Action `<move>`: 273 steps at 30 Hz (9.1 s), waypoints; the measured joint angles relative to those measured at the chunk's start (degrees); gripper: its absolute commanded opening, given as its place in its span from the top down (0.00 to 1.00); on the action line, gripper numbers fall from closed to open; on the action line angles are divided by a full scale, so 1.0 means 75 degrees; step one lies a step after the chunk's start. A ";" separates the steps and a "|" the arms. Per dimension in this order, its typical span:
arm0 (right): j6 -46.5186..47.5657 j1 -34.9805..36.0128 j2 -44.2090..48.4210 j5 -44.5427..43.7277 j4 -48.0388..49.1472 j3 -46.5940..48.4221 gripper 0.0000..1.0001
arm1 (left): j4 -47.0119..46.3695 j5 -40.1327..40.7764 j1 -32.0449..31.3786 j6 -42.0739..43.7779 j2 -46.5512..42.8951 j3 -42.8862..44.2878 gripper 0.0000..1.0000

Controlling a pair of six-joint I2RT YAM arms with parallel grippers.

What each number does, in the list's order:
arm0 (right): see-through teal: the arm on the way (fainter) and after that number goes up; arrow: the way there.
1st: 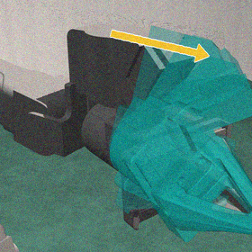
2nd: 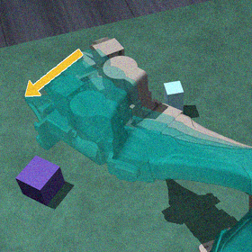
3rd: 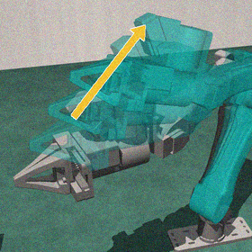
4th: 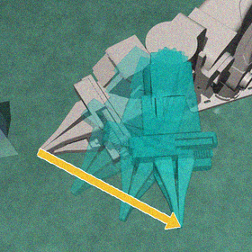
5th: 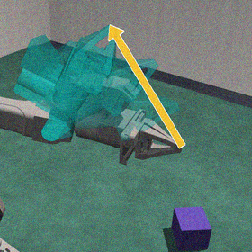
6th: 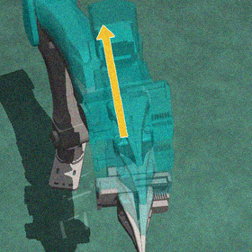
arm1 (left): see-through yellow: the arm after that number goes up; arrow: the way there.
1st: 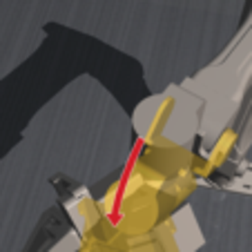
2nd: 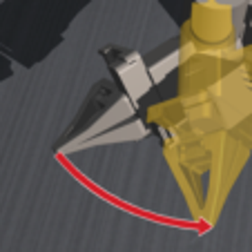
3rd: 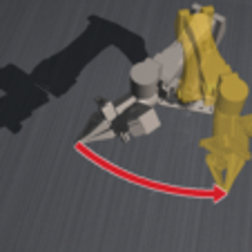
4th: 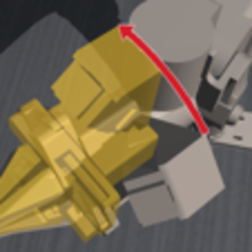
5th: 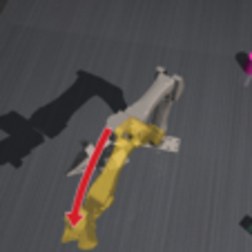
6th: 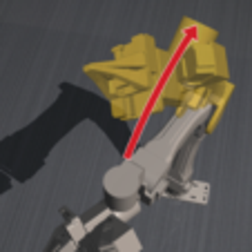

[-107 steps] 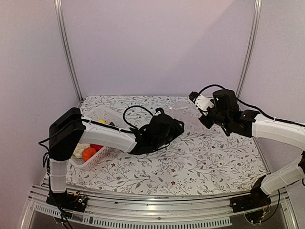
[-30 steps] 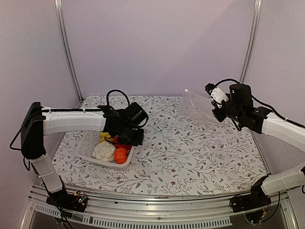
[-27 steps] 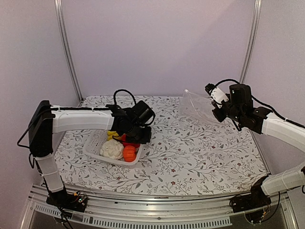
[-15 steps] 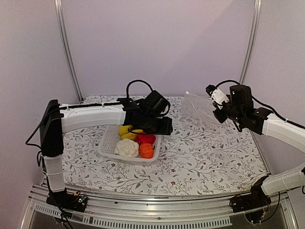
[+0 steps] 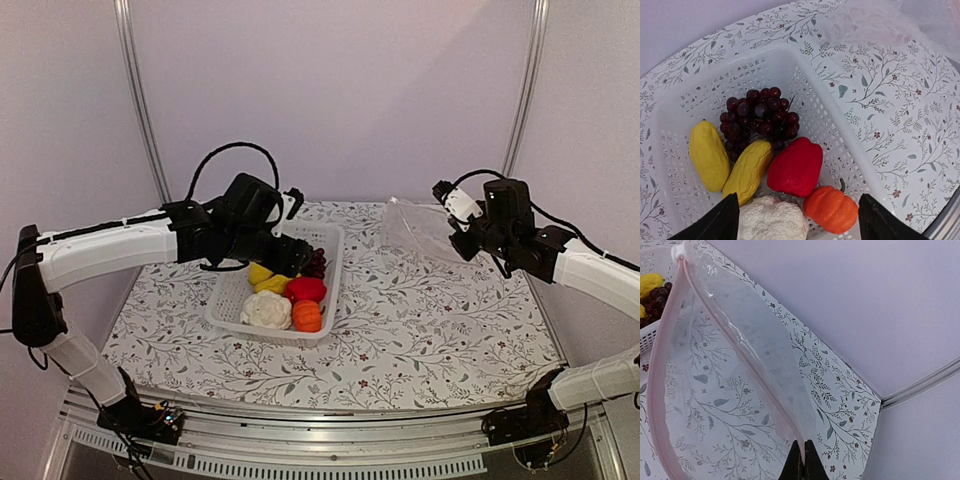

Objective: Place the food in the zip-top bag and seal the zipper
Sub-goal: Pick up the fake vegetable from the bin, then place the fake vegetable in the zipper food storage bag, then adjust the zipper food storage bag at the center of the board, then pick up the fake vegetable from the bin, then place the fake vegetable in the zipper food storage bag, then adjust the zipper food storage bag at the center of the board.

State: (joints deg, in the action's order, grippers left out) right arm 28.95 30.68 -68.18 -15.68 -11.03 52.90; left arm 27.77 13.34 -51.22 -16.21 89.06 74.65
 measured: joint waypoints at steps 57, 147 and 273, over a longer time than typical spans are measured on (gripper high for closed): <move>-0.0032 0.0000 -0.0997 0.0801 -0.1084 0.1148 1.00 | -0.1880 -0.1233 -0.0568 -0.0251 0.0122 0.0361 0.65; -0.0816 -0.0909 -0.0466 0.3418 -0.1600 0.0970 1.00 | 0.1052 -0.0525 -0.1241 -0.3969 0.0379 -0.0755 0.34; -0.0886 -0.1676 -0.0927 0.5630 -0.1550 0.0979 1.00 | 0.1425 0.1253 -0.0262 -0.2020 0.1180 -0.0055 0.05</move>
State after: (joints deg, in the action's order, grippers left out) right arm 22.31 18.11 -75.13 26.55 -22.65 60.25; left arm 38.46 22.74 -53.19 -31.35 97.91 74.24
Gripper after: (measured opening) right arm 0.007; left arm 0.988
